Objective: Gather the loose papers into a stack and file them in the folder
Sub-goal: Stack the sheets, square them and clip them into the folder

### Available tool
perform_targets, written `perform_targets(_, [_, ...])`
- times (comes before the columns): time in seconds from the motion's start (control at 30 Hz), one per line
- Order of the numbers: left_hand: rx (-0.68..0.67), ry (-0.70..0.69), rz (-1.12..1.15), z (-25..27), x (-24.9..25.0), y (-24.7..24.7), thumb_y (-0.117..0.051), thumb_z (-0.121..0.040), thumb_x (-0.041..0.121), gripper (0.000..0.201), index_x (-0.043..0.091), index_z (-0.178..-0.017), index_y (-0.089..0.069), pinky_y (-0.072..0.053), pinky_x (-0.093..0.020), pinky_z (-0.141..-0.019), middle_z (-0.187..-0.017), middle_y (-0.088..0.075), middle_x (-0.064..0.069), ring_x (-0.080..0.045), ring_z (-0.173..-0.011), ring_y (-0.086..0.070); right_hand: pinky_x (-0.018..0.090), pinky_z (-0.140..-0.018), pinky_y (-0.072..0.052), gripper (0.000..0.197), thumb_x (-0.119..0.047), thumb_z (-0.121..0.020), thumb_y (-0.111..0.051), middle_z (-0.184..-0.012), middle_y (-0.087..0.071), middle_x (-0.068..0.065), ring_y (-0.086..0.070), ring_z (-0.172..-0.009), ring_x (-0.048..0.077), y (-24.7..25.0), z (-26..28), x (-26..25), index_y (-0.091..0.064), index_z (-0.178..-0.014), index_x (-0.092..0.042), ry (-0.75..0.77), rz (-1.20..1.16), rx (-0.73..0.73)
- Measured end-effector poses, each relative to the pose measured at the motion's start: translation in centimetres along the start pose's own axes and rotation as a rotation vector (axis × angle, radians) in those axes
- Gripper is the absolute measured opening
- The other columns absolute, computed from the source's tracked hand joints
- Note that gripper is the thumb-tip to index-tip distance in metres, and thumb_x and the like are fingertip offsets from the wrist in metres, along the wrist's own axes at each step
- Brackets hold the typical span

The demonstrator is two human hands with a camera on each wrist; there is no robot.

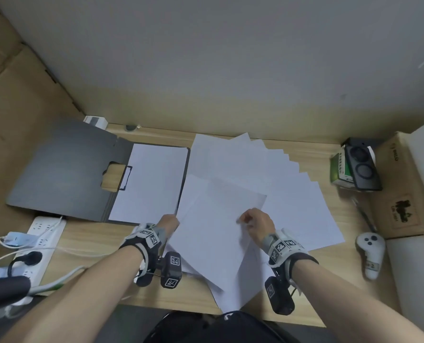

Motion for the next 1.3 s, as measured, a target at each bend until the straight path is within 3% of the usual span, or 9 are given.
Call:
perform_targets(0.17, [0.012, 0.138, 0.175, 1.4, -0.6, 0.2, -0.044, -0.090, 0.005, 0.011, 0.002, -0.079, -0.046, -0.037, -0.031, -0.060, -0.067, -0.042, -0.009, -0.029, -0.064, -0.044, 0.021, -0.072, -0.046, 0.057, 0.014, -0.063, -0.038, -0.091, -0.072, -0.007, -0.062, -0.085, 0.012, -0.9, -0.4, -0.3, -0.053, -0.064, -0.041, 0.026, -0.033, -0.013])
perform_targets(0.27, [-0.090, 0.110, 0.229, 0.9, -0.9, -1.2, -0.066, -0.083, 0.038, 0.040, 0.006, -0.106, -0.059, -0.052, -0.036, -0.074, -0.100, -0.065, -0.014, -0.033, -0.086, -0.064, 0.027, -0.073, -0.047, 0.058, 0.016, -0.060, -0.037, -0.092, -0.069, -0.005, -0.064, -0.093, 0.020, -1.9, -0.8, -0.8, -0.058, -0.069, -0.038, 0.077, -0.020, -0.068])
perform_targets(0.37, [-0.109, -0.005, 0.106, 0.5, -0.5, -1.5, -0.072, -0.080, 0.015, 0.019, 0.005, -0.095, -0.066, -0.054, -0.041, -0.085, -0.098, -0.070, -0.015, -0.032, -0.093, -0.067, 0.024, -0.079, -0.040, 0.048, 0.014, -0.064, -0.043, -0.109, -0.064, -0.002, -0.057, -0.109, 0.022, -2.2, -1.1, -1.4, -0.069, -0.086, -0.020, 0.127, 0.074, -0.083])
perform_targets(0.5, [0.030, -0.034, 0.027, 0.0, -0.2, 0.1, -0.055, -0.079, 0.007, 0.007, 0.008, -0.072, -0.058, -0.044, -0.027, -0.062, -0.071, -0.059, -0.010, -0.023, -0.066, -0.057, 0.036, -0.097, -0.045, 0.036, -0.008, -0.084, -0.056, -0.143, -0.039, 0.007, -0.042, -0.128, 0.027, -0.7, -2.2, 0.6, -0.061, -0.119, -0.016, 0.033, 0.186, 0.015])
perform_targets(0.7, [0.196, 0.040, -0.108, -0.9, -2.0, 2.4, -0.045, -0.089, -0.001, 0.029, 0.009, -0.063, -0.035, -0.026, -0.022, -0.050, -0.062, -0.038, -0.002, -0.020, -0.066, -0.043, 0.035, -0.075, -0.051, 0.064, -0.039, -0.059, -0.075, -0.117, -0.042, 0.004, -0.046, -0.107, 0.025, -0.9, -2.4, 5.0, -0.051, -0.113, -0.014, -0.337, 0.386, 0.018])
perform_targets(0.83, [0.118, 0.083, -0.124, -2.0, -3.5, 1.9, -0.044, -0.091, -0.003, 0.032, 0.010, -0.063, -0.036, -0.026, -0.022, -0.049, -0.066, -0.039, -0.003, -0.013, -0.057, -0.038, 0.032, -0.069, -0.037, 0.046, -0.024, -0.070, -0.065, -0.116, -0.040, 0.005, -0.040, -0.109, 0.026, -1.5, -2.5, 4.5, -0.052, -0.113, -0.013, -0.424, 0.500, 0.046])
perform_targets(1.07, [0.098, 0.088, -0.175, -2.9, -3.9, 1.2, -0.040, -0.092, -0.004, 0.032, -0.017, -0.119, -0.050, -0.032, -0.028, -0.073, -0.108, -0.059, -0.022, -0.040, -0.116, -0.055, 0.035, -0.084, -0.046, 0.024, -0.034, -0.085, -0.056, -0.124, -0.040, 0.008, -0.039, -0.113, 0.030, -1.6, -2.4, 4.3, -0.067, -0.100, -0.018, -0.232, 0.391, -0.098])
perform_targets(1.2, [0.066, 0.059, -0.164, -2.4, -2.9, 1.7, -0.041, -0.091, -0.003, 0.018, -0.002, -0.076, -0.052, -0.034, -0.028, -0.067, -0.076, -0.047, -0.010, -0.025, -0.089, -0.052, 0.031, -0.081, -0.046, 0.031, -0.051, -0.086, -0.062, -0.107, -0.054, 0.004, -0.053, -0.103, 0.027, 0.0, -2.0, 4.3, -0.073, -0.092, -0.023, -0.222, 0.303, -0.072])
perform_targets(1.3, [0.034, 0.025, -0.117, -4.5, -3.1, 2.1, -0.041, -0.090, -0.001, 0.014, 0.000, -0.094, -0.054, -0.041, -0.031, -0.075, -0.098, -0.060, -0.019, -0.031, -0.088, -0.059, 0.026, -0.060, -0.041, 0.021, -0.044, -0.083, -0.059, -0.082, -0.063, -0.003, -0.060, -0.073, 0.023, 2.1, -1.8, 3.4, -0.069, -0.078, -0.026, -0.276, 0.267, -0.024])
Point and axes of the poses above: each hand's wrist, its own z-axis away from the middle knuckle, its own y-axis out of the back of the hand, x = y × z, the point moved 9 cm from there along -z, towards the middle knuckle
